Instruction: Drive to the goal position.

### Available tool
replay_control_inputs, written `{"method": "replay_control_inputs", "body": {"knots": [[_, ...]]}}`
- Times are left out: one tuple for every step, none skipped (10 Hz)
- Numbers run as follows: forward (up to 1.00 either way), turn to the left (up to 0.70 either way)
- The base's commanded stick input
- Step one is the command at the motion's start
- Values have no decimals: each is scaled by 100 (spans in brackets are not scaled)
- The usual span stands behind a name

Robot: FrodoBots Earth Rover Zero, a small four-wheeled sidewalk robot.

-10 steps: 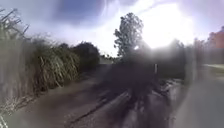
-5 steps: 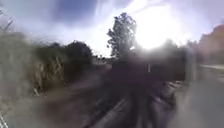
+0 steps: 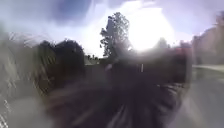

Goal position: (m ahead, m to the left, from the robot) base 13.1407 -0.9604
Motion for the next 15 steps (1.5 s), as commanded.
{"method": "replay_control_inputs", "body": {"knots": [[85,0],[85,0],[85,0],[85,0],[85,0],[85,-34],[85,-34],[85,-34],[85,-34],[85,-34],[85,-34],[85,0],[85,0],[85,0],[85,0]]}}
